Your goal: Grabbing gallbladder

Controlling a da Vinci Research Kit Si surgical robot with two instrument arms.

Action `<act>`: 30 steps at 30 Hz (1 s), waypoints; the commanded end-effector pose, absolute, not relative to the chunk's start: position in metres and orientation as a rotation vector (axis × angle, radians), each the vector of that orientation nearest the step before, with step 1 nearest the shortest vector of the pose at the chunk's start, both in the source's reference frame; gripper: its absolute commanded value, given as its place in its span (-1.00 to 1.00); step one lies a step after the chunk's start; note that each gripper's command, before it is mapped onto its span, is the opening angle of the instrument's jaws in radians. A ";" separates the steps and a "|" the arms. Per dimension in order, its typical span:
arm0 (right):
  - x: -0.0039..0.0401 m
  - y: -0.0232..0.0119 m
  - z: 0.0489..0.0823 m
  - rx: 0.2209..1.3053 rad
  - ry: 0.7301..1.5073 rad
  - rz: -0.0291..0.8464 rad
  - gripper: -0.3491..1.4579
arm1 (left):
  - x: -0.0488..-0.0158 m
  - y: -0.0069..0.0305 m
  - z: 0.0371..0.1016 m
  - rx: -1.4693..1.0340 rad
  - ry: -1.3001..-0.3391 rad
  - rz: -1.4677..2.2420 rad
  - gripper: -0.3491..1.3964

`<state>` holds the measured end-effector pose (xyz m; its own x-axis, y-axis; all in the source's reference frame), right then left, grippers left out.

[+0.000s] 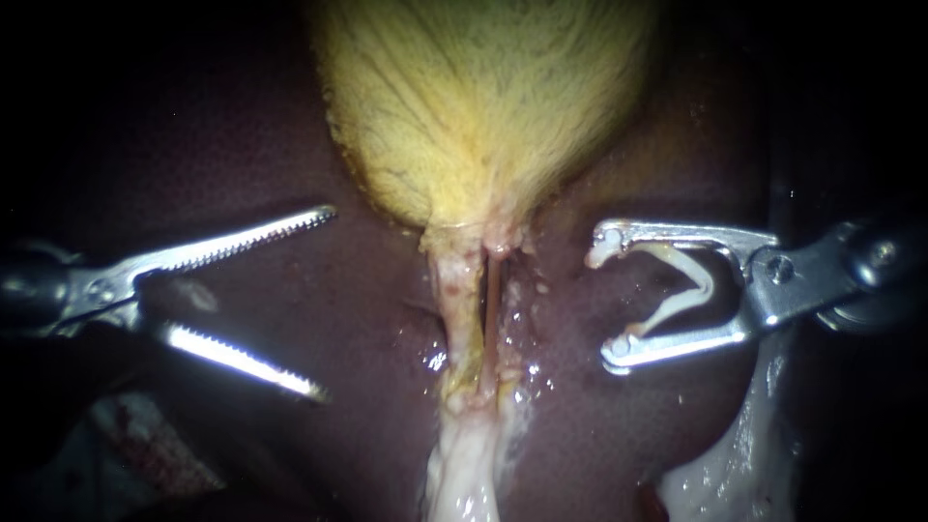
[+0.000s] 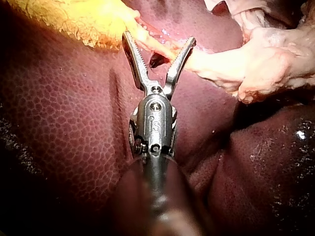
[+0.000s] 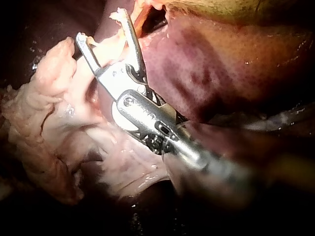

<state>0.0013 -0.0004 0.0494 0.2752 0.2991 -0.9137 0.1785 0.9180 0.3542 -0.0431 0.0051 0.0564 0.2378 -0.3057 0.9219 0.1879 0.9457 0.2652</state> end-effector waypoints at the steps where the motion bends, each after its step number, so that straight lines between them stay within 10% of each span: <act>1: 0.0014 -0.0004 0.0494 0.431 1.301 0.085 0.05 | -0.0431 0.0051 0.0564 0.107 -1.288 -0.339 0.80; 30: 0.0014 -0.0004 0.0494 0.430 1.301 0.085 0.05 | -0.0482 0.0062 0.0641 0.263 -1.296 -0.510 0.47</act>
<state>0.0014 -0.0004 0.0494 0.2752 0.2992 -0.9136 0.1781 0.9180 0.3543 -0.0482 0.0064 0.0643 0.1798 -0.5044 0.8445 0.2115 0.8583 0.4676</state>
